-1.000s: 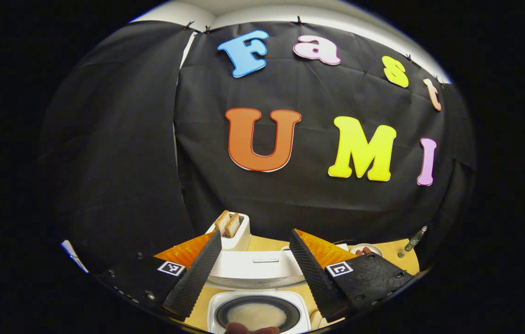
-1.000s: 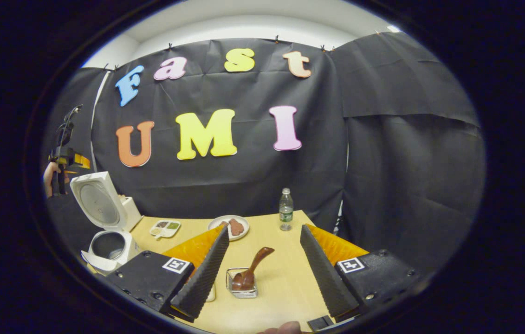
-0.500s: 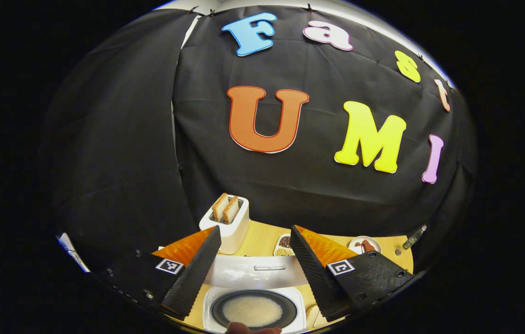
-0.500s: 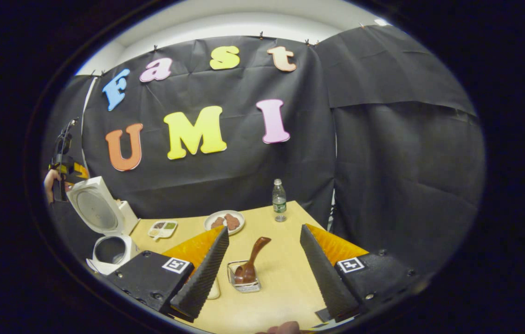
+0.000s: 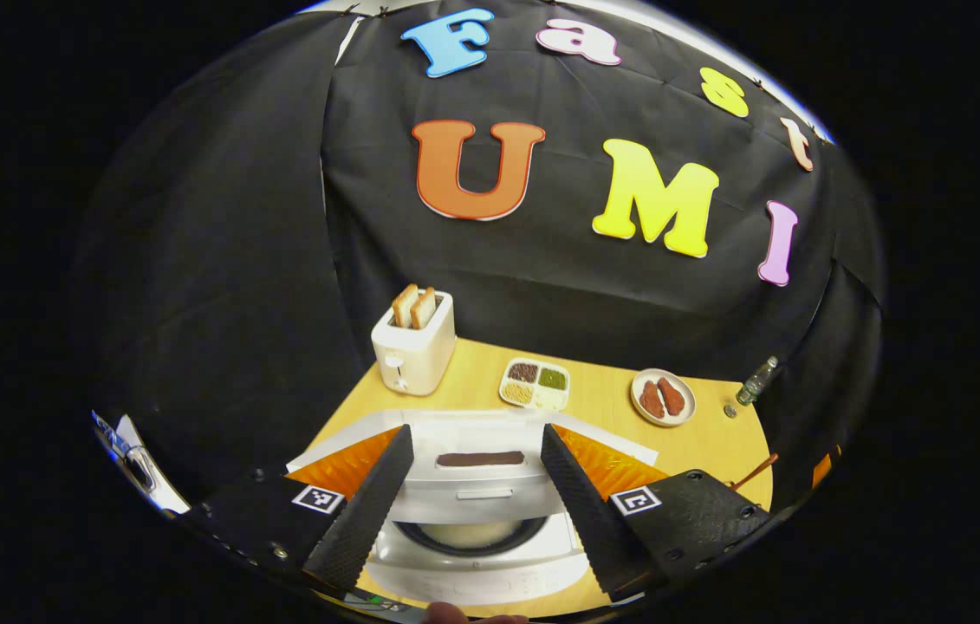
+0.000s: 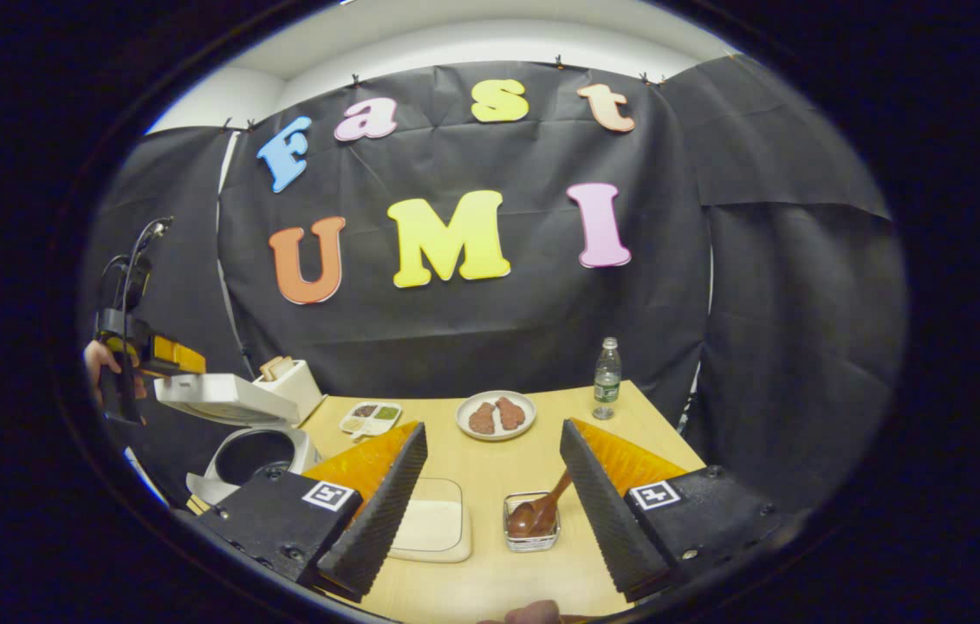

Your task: Close the left gripper, press the button to open the rice cooker; take a wooden spoon from the chopstick holder with the right hand, scoop a spoonful of rice and pour it into the rice cooker, then put the wooden spoon back into the chopstick holder.

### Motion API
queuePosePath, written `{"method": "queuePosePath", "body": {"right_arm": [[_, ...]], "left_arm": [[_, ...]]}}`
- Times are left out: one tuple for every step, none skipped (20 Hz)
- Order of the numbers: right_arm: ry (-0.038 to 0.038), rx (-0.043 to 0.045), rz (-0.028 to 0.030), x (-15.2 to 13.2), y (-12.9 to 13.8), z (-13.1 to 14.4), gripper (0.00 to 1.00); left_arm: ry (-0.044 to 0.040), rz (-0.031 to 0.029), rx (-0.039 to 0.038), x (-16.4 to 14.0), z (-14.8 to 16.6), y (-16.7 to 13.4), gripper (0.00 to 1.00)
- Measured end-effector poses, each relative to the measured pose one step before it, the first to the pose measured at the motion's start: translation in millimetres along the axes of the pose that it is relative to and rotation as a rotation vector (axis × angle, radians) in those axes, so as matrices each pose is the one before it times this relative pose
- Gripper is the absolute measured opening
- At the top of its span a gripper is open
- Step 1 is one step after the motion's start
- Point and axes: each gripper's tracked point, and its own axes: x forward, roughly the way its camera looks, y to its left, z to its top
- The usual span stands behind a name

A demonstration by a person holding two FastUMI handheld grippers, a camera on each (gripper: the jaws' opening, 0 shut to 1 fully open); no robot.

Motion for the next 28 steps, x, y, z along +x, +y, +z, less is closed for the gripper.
{"method": "queuePosePath", "body": {"right_arm": [[0.00963,-0.00517,0.01880,1.16,6.22,-3.26,0.99],[0.00813,-0.00286,0.01588,0.62,5.74,-2.93,1.00],[0.00893,-0.00362,0.01352,-0.40,4.47,-3.13,1.00],[0.00809,-0.00436,0.01500,0.16,5.46,-3.55,1.00],[0.00724,-0.00501,0.01369,0.86,3.65,-2.39,1.00],[0.00409,-0.00563,0.01097,0.11,1.93,-1.24,1.00],[-0.00004,-0.00596,0.00556,-0.12,-0.21,0.07,1.00],[0.00013,-0.00427,0.00332,0.30,-0.62,-0.04,1.00],[0.00078,-0.00063,0.00280,-0.26,-1.56,0.06,0.99],[0.00151,0.00350,0.00140,1.40,-2.33,-1.15,0.99],[0.00419,0.00660,0.00292,1.60,-1.93,-1.17,0.99],[0.00508,0.00814,0.00469,1.46,-2.05,-2.12,1.00],[0.00366,0.00731,0.00513,2.08,-2.16,-0.91,1.00],[0.00113,0.00493,0.00450,4.08,-2.51,-0.40,1.00],[0.00126,0.00333,0.00538,3.74,-1.72,0.06,1.00],[0.00221,0.00387,0.00750,3.71,-1.04,-0.90,1.00],[0.00290,0.00394,0.00988,3.95,-0.52,0.05,1.00],[0.00229,0.00207,0.01042,3.09,-0.08,-1.03,1.00],[0.00370,0.00145,0.01037,3.44,-1.39,0.06,1.00],[0.00337,0.00231,0.01092,4.45,-0.37,-0.10,1.00],[0.00548,0.00443,0.01126,3.42,-0.58,-1.07,1.00],[0.00631,0.00302,0.01618,3.02,1.27,-1.07,1.00],[0.00307,0.00067,0.01307,3.28,-0.06,0.12,1.00],[0.00263,-0.00403,0.00816,2.57,-0.59,0.14,1.00],[-0.00197,-0.00306,0.00684,1.75,-0.49,2.33,0.99],[-0.00521,-0.00234,0.00364,-0.03,0.36,2.04,0.99],[-0.01017,-0.00057,-0.00184,-1.91,0.30,3.06,1.00],[-0.01197,0.00051,-0.00773,-3.32,0.01,3.91,1.00]], "left_arm": [[0.02261,-0.00114,-0.00879,-1.43,-16.99,0.17,0.97],[0.03651,0.00168,-0.01322,-0.08,-16.79,-0.59,0.97],[0.02763,0.00286,-0.00679,3.52,-17.35,0.26,0.97],[0.02806,0.00267,-0.00048,3.33,-14.85,0.63,0.97],[0.02537,0.00332,0.00199,2.52,-12.17,1.09,0.97],[0.02858,0.00285,0.00148,2.04,-11.17,-0.17,0.97],[0.02503,0.00248,-0.00120,1.19,-8.41,1.83,0.97],[0.02147,0.00213,-0.00530,2.38,-6.11,0.85,0.97],[0.01550,0.00168,-0.00529,2.31,-3.15,0.34,0.97],[0.01354,0.00323,-0.00713,2.64,-2.63,0.54,0.98],[0.01100,0.00443,-0.00642,2.49,-2.94,1.05,0.97],[0.01342,0.00668,-0.00558,2.24,-1.86,-0.21,0.97],[0.00775,0.00762,0.00143,2.13,-2.32,0.45,0.97],[0.00614,0.00942,0.00830,1.28,-0.90,0.12,0.97],[0.00451,0.01058,0.01022,0.47,-3.06,1.59,0.97],[0.00126,0.01163,0.01046,2.75,-0.86,0.70,0.97],[0.00310,0.01299,0.00807,1.42,-1.67,0.02,0.97],[0.00502,0.01604,0.01771,-0.20,-3.02,0.50,0.97],[-0.00248,0.00787,0.01864,-0.30,-1.72,-0.53,0.98],[0.00403,0.00176,0.00127,1.04,0.34,1.20,0.98],[0.00111,0.00196,-0.00740,0.51,0.97,-0.17,0.98],[0.00706,0.00088,0.00861,-0.42,-1.76,-0.25,0.99],[-0.00177,0.00381,0.00831,-0.26,-0.41,-0.03,0.99],[-0.00191,0.00358,-0.00070,-0.06,0.20,0.46,0.99],[-0.01268,0.00230,-0.00722,-1.08,2.62,0.88,0.99],[-0.01725,0.00158,-0.01315,-0.63,2.05,0.14,0.99],[-0.01972,0.00072,-0.00707,1.11,1.97,-0.98,0.99],[-0.01002,-0.00088,0.00259,0.17,0.09,-1.01,0.98]]}}
